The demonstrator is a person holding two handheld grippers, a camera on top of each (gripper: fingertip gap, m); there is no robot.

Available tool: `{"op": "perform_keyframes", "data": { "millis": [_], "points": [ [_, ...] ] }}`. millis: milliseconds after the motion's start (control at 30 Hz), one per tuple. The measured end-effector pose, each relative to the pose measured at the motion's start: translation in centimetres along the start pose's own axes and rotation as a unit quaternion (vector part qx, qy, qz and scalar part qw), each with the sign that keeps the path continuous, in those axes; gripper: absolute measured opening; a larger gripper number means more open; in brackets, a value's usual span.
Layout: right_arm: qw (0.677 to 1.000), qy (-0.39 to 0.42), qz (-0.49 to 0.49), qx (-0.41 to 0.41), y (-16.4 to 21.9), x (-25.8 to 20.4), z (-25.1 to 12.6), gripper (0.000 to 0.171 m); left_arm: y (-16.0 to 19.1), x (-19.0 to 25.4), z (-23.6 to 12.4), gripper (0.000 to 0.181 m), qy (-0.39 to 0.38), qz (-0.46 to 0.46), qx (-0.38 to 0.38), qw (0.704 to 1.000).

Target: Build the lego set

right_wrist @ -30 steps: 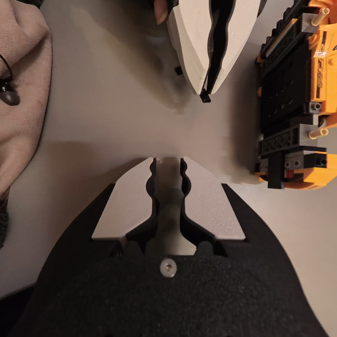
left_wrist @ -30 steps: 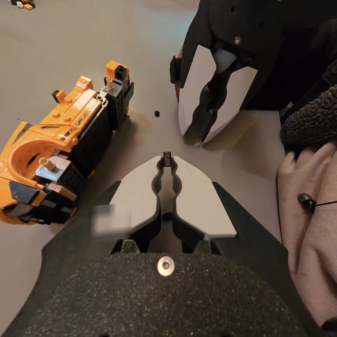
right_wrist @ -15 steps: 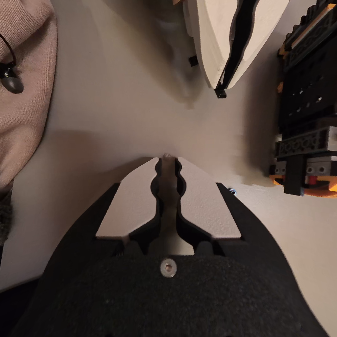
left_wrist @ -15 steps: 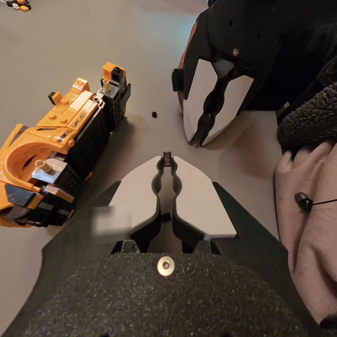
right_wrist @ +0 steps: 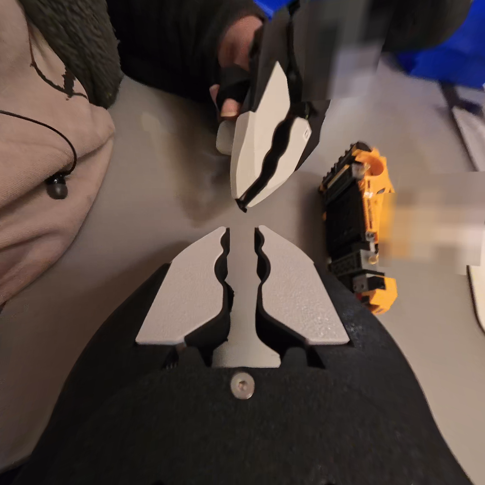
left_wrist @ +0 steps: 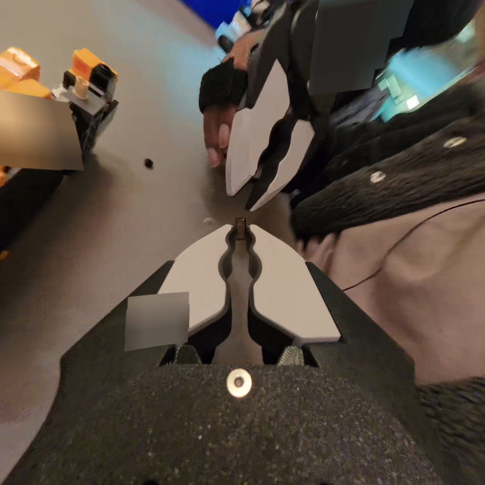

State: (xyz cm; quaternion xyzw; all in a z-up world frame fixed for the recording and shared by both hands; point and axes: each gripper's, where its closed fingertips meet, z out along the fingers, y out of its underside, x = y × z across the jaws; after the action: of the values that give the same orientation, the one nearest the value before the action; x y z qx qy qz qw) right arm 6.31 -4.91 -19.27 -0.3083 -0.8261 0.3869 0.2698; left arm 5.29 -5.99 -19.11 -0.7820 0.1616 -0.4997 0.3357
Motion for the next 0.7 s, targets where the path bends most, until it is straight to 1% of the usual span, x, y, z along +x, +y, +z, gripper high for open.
{"op": "perform_keyframes", "data": {
  "millis": [67,200,300,467,700],
  "points": [
    [1.000,0.007,-0.015,0.023,-0.8,-0.1,0.0,0.018,-0.4,0.6,-0.2,0.006,0.044,-0.045,0.017,0.998],
    [0.998,0.017,-0.035,0.040,-1.6,-0.3,0.4,0.018,-0.5,1.2,-0.2,0.006,0.083,-0.078,0.023,0.993],
    [0.998,0.015,-0.041,0.047,-1.7,-0.6,0.6,0.014,-0.2,1.5,0.0,0.006,0.095,-0.081,0.015,0.992],
    [0.997,0.014,-0.045,0.057,-2.1,-0.8,0.6,0.001,0.0,1.6,0.2,0.006,0.100,-0.088,0.011,0.991],
    [0.997,0.015,-0.038,0.065,-2.1,-0.7,0.5,0.000,0.1,1.8,0.4,0.006,0.111,-0.093,0.007,0.989]
  ]
}}
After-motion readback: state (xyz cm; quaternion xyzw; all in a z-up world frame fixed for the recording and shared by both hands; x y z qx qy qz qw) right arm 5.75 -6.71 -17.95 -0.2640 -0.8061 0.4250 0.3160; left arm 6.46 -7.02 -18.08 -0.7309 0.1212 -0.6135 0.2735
